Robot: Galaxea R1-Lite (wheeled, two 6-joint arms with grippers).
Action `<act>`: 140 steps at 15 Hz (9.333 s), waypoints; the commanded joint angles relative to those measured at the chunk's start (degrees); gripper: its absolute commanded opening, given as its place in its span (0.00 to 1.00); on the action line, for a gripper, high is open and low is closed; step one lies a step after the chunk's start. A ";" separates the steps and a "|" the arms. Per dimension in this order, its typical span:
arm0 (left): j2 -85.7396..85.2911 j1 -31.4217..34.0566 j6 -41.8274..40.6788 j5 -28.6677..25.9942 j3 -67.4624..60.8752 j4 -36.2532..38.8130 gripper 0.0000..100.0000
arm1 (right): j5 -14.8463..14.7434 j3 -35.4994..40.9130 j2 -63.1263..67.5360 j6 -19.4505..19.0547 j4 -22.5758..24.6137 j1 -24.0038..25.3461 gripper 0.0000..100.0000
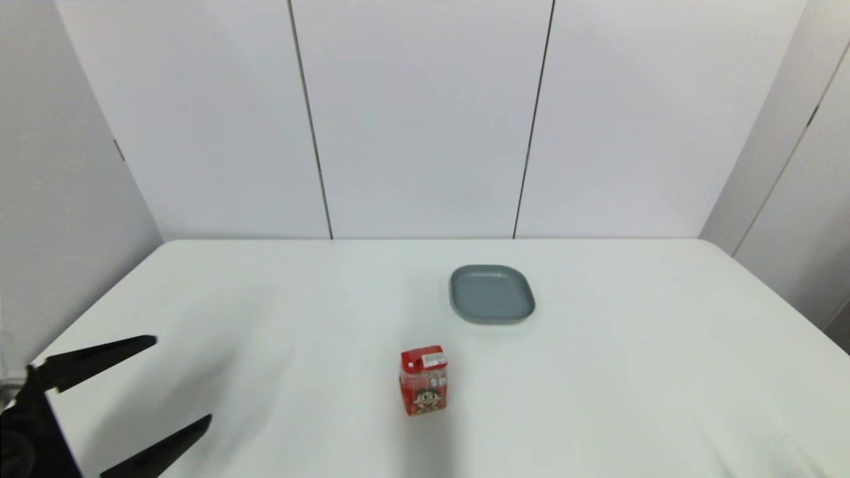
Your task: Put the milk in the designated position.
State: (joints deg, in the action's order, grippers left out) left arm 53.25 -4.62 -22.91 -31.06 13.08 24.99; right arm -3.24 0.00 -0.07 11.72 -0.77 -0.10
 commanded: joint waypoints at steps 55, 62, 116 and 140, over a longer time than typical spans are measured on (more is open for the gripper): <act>97.31 -24.74 5.68 0.56 100.12 8.67 0.00 | -0.01 0.00 0.07 0.06 -0.02 0.01 1.00; 98.80 -24.56 5.68 0.56 100.12 10.17 0.00 | -0.01 0.00 0.07 0.06 -0.02 0.01 1.00; -51.58 5.76 7.96 23.85 -13.08 -4.60 1.00 | -0.01 0.00 0.07 0.06 -0.02 0.01 1.00; -53.25 5.50 24.14 31.24 -13.08 -24.81 1.00 | -0.01 0.00 0.07 0.06 -0.02 0.01 1.00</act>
State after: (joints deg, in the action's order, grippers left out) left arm -0.21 0.85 1.21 0.18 0.00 0.16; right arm -3.22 0.00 -0.07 11.70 -0.77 -0.10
